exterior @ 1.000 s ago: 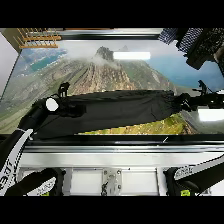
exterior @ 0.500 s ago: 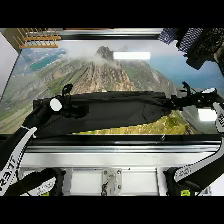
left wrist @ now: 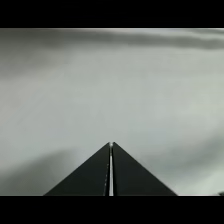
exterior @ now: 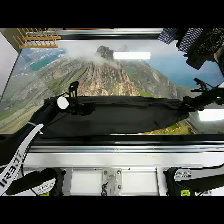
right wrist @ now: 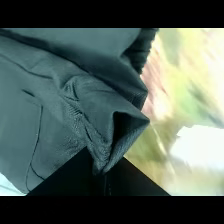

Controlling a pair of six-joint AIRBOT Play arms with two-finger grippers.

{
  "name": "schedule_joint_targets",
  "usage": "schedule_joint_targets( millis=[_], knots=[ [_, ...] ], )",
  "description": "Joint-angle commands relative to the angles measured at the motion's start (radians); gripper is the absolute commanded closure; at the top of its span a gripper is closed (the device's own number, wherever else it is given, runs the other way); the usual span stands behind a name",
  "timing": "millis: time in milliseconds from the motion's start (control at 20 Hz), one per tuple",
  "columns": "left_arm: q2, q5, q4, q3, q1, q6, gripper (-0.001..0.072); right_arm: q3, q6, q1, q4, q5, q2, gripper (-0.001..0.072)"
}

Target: Fold the clothes and pants, and hang the long-sleeved shirts on hangers.

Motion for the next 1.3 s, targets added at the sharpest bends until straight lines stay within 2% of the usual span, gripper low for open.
schedule_joint_targets(
  millis=[0, 200, 450, 700, 1000, 1250],
  knots=[
    [-0.126, 0.002, -0.005, 0.135, -0.092, 0.001, 0.0704, 0.001, 0.063, -0.013, -0.088, 0.081, 0.154, 0.0696],
    [-0.308, -0.033, -0.004, 0.334, -0.206, 0.002, 0.0704, 0.002, 0.063, -0.012, 0.068, 0.119, 0.283, 0.0696],
    [-0.494, -0.156, -0.002, 0.524, -0.285, 0.002, 0.0704, 0.094, 0.062, -0.012, 0.305, 0.186, 0.361, 0.0697],
    [-0.559, -0.182, -0.002, 0.560, -0.321, 0.002, 0.0704, 0.219, 0.063, -0.008, 0.525, 0.195, 0.377, 0.0696],
    [-0.565, -0.173, -0.004, 0.560, -0.333, 0.002, 0.0704, 0.292, 0.070, 0.081, 0.631, 0.164, 0.377, 0.0697],
    [-0.564, -0.174, -0.004, 0.560, -0.332, 0.001, 0.0704, 0.313, 0.085, 0.213, 0.671, 0.080, 0.377, 0.0697]
  ],
)
